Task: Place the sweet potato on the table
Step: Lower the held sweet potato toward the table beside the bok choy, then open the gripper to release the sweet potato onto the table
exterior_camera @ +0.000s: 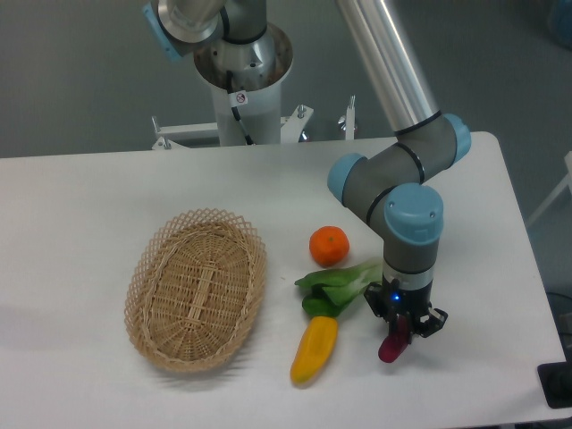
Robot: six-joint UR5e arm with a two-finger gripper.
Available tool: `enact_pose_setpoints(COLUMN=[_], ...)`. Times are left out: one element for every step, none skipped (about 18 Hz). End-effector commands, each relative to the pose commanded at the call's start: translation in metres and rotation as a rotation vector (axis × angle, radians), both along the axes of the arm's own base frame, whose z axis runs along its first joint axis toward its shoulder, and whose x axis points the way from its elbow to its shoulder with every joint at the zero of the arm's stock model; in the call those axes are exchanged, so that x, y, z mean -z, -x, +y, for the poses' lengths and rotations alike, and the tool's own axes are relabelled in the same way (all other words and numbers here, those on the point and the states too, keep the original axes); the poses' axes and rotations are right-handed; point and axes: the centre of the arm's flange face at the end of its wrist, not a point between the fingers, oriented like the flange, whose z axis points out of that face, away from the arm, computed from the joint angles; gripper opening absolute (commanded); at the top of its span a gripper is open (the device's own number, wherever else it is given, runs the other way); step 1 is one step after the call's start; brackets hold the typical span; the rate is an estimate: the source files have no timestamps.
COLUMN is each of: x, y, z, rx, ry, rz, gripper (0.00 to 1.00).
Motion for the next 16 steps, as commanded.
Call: enact_pose_setpoints(x=[0.001, 0.000, 0.001, 0.000, -0.001, -0.001, -0.003, -0.005, -0.012, -0.018, -0.025, -0.033, -0.042, -0.050, -0.057, -0.062], y=[0.000, 0.000, 0.000, 0.000, 0.000, 0.000, 0.000, 0.001, 0.003, 0.004, 0.004, 0.004, 0.005, 0.006, 0.008, 0.006], z=[0.000, 0.000, 0.000, 0.000, 0.000, 0.000, 0.000, 0.001, 0.002, 0.003, 0.003, 0.002, 0.001, -0.001, -0.004, -0.004], rx=[0.000, 0.001, 0.001, 0.000, 0.000, 0.000, 0.000, 0.004, 0.005, 0.002, 0.000, -0.002, -0.006, -0.021, -0.027, -0.028], ry=[0.001, 0.000, 0.001, 0.000, -0.001, -0.002, -0.003, -0.004, -0.011, -0.015, -0.020, -0.021, -0.012, 0.003, 0.018, 0.023], rz=[-0.001, 0.000, -0.001, 0.000, 0.001, 0.003, 0.005, 0.012, 0.023, 0.030, 0.038, 0.052, 0.071, 0.094, 0.115, 0.126], gripper=[0.34, 0.34, 0.34, 0.36, 0.42, 0.54, 0.71, 0.91, 1.00, 1.00, 1.00, 1.00, 1.00, 1.00, 1.00, 1.00])
